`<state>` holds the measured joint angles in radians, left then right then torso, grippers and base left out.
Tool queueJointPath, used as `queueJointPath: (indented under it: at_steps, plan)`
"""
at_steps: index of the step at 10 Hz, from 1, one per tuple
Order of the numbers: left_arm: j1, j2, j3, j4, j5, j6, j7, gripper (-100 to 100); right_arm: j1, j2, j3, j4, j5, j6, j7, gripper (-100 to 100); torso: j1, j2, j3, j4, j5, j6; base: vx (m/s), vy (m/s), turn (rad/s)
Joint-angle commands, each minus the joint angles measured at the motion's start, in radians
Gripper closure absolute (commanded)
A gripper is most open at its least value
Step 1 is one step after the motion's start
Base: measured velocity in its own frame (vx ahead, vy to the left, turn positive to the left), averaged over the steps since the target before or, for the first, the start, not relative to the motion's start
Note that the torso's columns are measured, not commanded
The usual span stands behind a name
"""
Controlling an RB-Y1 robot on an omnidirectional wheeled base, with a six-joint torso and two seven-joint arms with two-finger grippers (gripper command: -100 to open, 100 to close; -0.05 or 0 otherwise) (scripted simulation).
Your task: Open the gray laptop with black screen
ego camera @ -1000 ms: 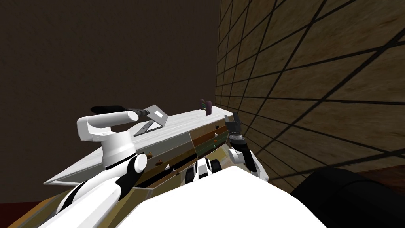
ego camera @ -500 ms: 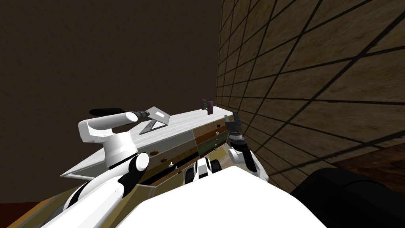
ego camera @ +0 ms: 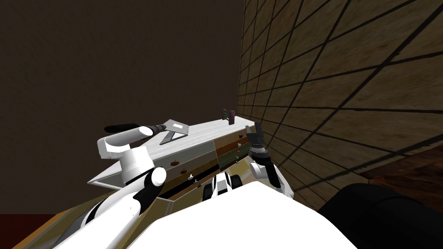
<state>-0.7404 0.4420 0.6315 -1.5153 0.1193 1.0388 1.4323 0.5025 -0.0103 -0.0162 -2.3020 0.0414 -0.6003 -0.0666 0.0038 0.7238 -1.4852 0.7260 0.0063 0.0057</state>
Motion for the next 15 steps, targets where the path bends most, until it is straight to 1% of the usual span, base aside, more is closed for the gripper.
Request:
queueJointPath:
  at_steps: [1, 3, 4, 5, 6, 8, 9, 10, 11, 15]
  plan:
    - [0.006, -0.051, 0.035, 0.048, 0.019, -0.010, 0.054, 100, 0.000, 0.000, 0.000, 0.000, 0.000, 0.000, 0.000, 0, 0.001, -0.002, -0.001, 0.000, 0.000, 0.001, -0.018, 0.087, -0.015]
    - [0.012, -0.078, 0.063, 0.077, 0.036, -0.029, 0.085, 100, 0.000, 0.000, 0.000, 0.000, 0.000, 0.000, 0.000, 0, -0.002, -0.003, -0.002, 0.000, -0.001, 0.002, -0.031, 0.069, 0.009]
    - [0.012, -0.078, 0.063, 0.077, 0.036, -0.029, 0.085, 100, 0.000, 0.000, 0.000, 0.000, 0.000, 0.000, 0.000, 0, -0.003, -0.002, -0.002, -0.001, -0.001, 0.003, -0.026, 0.045, 0.003]
    - [-0.014, -0.040, 0.064, 0.051, 0.019, 0.009, 0.104, -100, 0.000, 0.000, 0.000, 0.000, 0.000, 0.000, 0.000, 0, -0.005, -0.003, -0.002, 0.000, -0.002, 0.003, -0.042, 0.032, -0.104]
    - [-0.024, -0.030, 0.062, 0.051, 0.013, 0.021, 0.111, -100, 0.000, 0.000, 0.000, 0.000, 0.000, 0.000, 0.000, 0, -0.006, 0.003, 0.002, 0.006, -0.006, -0.001, -0.032, 0.027, -0.098]
    - [-0.060, 0.006, 0.056, 0.050, -0.013, 0.066, 0.139, -100, 0.000, 0.000, 0.000, 0.000, 0.000, 0.000, 0.000, 0, -0.005, 0.015, 0.010, 0.012, -0.007, -0.005, -0.023, 0.017, -0.098]
    - [-0.069, 0.015, 0.055, 0.049, -0.020, 0.078, 0.146, -100, 0.000, 0.000, 0.000, 0.000, 0.000, 0.000, 0.000, 0, -0.004, 0.017, 0.011, 0.013, -0.007, -0.006, -0.033, 0.012, -0.060]
    - [-0.063, 0.009, 0.056, 0.053, -0.014, 0.064, 0.139, -100, 0.000, 0.000, 0.000, 0.000, 0.000, 0.000, 0.000, 0, -0.004, 0.017, 0.011, 0.013, -0.006, -0.006, -0.015, 0.005, -0.006]
    - [-0.064, 0.010, 0.056, 0.052, -0.014, 0.069, 0.141, 0, 0.000, 0.000, 0.000, 0.000, 0.000, 0.000, 0.000, 0, -0.004, 0.015, 0.010, 0.012, -0.006, -0.006, 0.000, 0.000, 0.000]
    - [-0.064, 0.010, 0.056, 0.052, -0.014, 0.069, 0.141, 0, 0.000, 0.000, 0.000, 0.000, 0.000, 0.000, 0.000, 0, -0.004, 0.014, 0.009, 0.012, -0.006, -0.006, 0.000, 0.000, 0.000]
